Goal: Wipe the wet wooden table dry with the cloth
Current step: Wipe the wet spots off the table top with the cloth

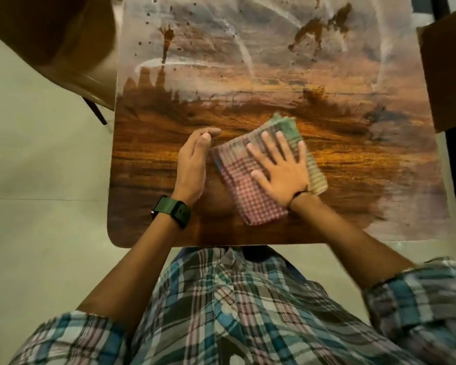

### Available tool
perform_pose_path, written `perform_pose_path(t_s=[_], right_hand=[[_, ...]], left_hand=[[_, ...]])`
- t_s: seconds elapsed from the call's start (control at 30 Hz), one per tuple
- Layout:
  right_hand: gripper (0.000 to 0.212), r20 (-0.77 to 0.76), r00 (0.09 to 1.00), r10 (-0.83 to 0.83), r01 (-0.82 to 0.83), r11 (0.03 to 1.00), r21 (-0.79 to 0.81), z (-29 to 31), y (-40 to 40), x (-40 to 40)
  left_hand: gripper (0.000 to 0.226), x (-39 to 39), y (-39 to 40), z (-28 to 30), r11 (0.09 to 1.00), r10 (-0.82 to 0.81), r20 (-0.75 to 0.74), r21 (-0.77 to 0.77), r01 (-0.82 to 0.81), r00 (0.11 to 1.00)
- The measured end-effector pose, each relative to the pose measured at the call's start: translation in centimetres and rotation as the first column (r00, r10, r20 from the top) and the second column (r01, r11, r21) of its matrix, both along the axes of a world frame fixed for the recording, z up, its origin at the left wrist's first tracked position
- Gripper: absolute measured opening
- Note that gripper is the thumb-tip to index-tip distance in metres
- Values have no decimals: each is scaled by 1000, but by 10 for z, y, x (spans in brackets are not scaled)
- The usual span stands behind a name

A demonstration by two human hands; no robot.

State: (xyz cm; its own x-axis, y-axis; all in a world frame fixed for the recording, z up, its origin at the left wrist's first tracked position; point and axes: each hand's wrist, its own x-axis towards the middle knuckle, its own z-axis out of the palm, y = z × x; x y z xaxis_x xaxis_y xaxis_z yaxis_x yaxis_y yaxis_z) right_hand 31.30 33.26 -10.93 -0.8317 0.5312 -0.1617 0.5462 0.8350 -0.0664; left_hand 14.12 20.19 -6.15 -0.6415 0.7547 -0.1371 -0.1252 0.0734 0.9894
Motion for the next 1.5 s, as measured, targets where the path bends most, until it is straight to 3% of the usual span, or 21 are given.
perform_pose_path(t_s=[0.17, 0.23, 0.33, 0.4, 0.53, 0.67, 0.73, 0.8, 0.9, 1.03, 1.07, 1.13, 1.23, 1.33, 1.4, 1.5], right_hand=[[65, 75, 900, -429, 432, 901, -35, 6, 74, -23], [62, 78, 890, -449, 450, 893, 12, 1, 51, -63], [60, 64, 984, -168, 167, 986, 10, -2, -23, -121], [61, 53, 995, 80, -79, 997, -16, 1, -78, -141], [67, 135, 873, 468, -465, 884, -53, 11, -146, -113], [52, 22, 739, 673, -665, 735, -132, 12, -130, -104], [53, 59, 710, 702, -698, 712, -68, 10, -106, -129], [57, 56, 756, 652, -651, 758, -37, 8, -78, -167], [57, 70, 878, 473, -475, 880, 11, 3, -38, -226], [59, 63, 978, 200, -198, 979, -37, 1, -49, -266], [61, 61, 973, 222, -220, 975, -39, 1, -67, -261], [62, 53, 903, 426, -425, 905, -28, 2, -110, -232], [65, 76, 689, 721, -720, 693, -38, 6, -162, -174], [62, 95, 538, 838, -833, 545, -90, 4, -152, -170], [56, 57, 548, 834, -831, 551, -80, 3, -129, -183], [55, 20, 720, 694, -692, 719, -61, 1, -80, -210]], left_hand=[[28, -8, -26, -1, 994, 111, 18, -20, -111, 994], [28, -12, -36, -4, 982, 186, 24, -22, -186, 982], [30, -15, -46, -3, 966, 260, 24, -15, -259, 965], [30, -19, -50, -1, 956, 294, 20, -24, -294, 956], [33, -24, -56, 0, 964, 239, -87, -95, -247, 967], [33, -28, -59, 5, 968, 213, -152, -103, -230, 965], [32, -31, -62, 8, 964, 229, -165, -102, -247, 959], [30, -35, -70, 9, 961, 233, -202, -103, -257, 951], [25, -40, -84, 5, 952, 256, -264, -95, -290, 930], [27, -44, -101, 1, 896, 408, -203, -96, -433, 890], [28, -44, -104, 1, 868, 469, -183, -87, -489, 864], [29, -47, -108, 3, 811, 572, -135, -59, -582, 809], [28, -52, -110, 6, 790, 610, -66, -29, -612, 790], [27, -56, -113, 5, 814, 573, -95, -46, -579, 814], [25, -54, -110, 5, 833, 545, -92, -57, -551, 834], [27, -41, -100, 6, 835, 533, -164, -61, -548, 830]])
